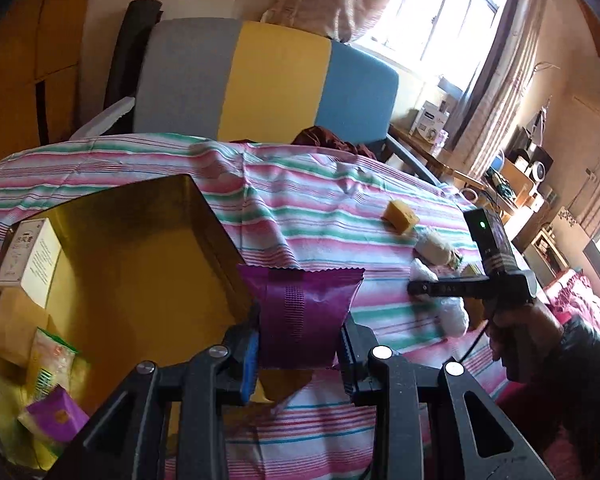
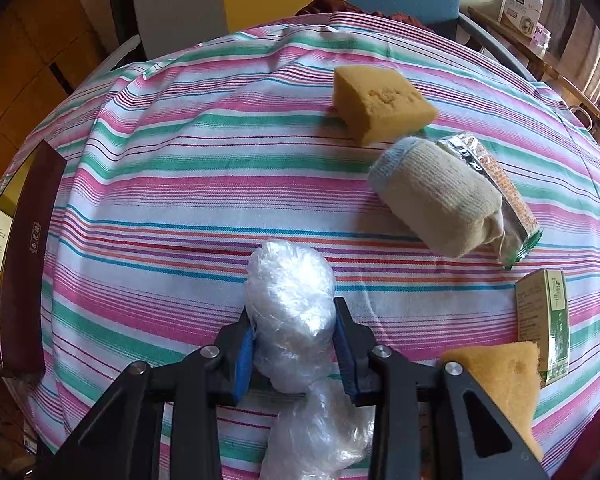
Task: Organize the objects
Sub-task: 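Carry the purple packet toward the gold tray while the right gripper grasps a plastic-wrapped ball, then lower the purple packet into the gold tray and open the left gripper, then carry the plastic-wrapped ball into the gold tray and open the right gripper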
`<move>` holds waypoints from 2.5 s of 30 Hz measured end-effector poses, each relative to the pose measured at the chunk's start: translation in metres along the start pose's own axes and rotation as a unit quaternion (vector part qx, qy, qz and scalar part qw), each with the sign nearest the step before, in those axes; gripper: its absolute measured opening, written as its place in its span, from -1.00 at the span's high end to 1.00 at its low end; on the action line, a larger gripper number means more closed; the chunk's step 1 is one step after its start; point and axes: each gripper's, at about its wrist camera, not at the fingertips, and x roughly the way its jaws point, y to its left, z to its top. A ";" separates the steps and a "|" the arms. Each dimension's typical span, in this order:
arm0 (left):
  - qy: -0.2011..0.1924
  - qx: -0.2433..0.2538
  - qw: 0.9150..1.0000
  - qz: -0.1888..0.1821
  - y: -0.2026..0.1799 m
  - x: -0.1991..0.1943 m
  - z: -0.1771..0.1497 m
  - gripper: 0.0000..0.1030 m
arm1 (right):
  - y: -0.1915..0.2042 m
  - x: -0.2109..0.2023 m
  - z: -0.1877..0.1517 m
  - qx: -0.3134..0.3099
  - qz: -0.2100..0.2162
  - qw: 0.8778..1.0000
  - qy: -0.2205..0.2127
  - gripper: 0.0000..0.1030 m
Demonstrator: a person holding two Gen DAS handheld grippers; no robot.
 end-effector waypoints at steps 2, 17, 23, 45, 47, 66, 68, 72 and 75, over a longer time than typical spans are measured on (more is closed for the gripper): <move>0.003 -0.027 0.999 0.017 0.024 -0.001 0.010 0.36 | 0.000 0.000 0.000 -0.001 -0.001 1.000 0.000 0.32; 0.095 -0.151 0.971 0.160 0.207 0.078 0.058 0.34 | 0.004 -0.001 -0.001 -0.009 -0.007 1.000 0.001 0.32; 0.098 -0.136 0.968 0.187 0.220 0.100 0.070 0.14 | 0.005 -0.001 -0.001 -0.011 -0.008 1.000 0.001 0.32; -0.028 -0.094 0.970 0.222 0.145 -0.032 0.008 -0.75 | 0.018 0.000 0.001 -0.034 -0.033 0.999 -0.008 0.33; -0.036 -0.097 0.968 0.230 0.142 -0.040 -0.001 -0.77 | 0.021 0.000 0.001 -0.039 -0.037 0.998 -0.012 0.33; -0.057 -0.161 0.943 0.286 0.183 -0.091 -0.040 -0.82 | 0.188 -0.083 0.041 -0.123 0.140 0.977 -0.107 0.34; -0.061 -0.174 0.937 0.298 0.191 -0.097 -0.041 -0.88 | 0.230 -0.079 0.042 -0.151 0.173 0.969 -0.094 0.34; -0.058 -0.202 0.926 0.313 0.209 -0.104 -0.047 -0.94 | 0.309 -0.049 0.039 -0.192 0.211 0.957 -0.047 0.33; -0.058 -0.217 0.923 0.313 0.219 -0.107 -0.052 -0.94 | 0.358 -0.012 0.037 -0.201 0.201 0.959 -0.006 0.33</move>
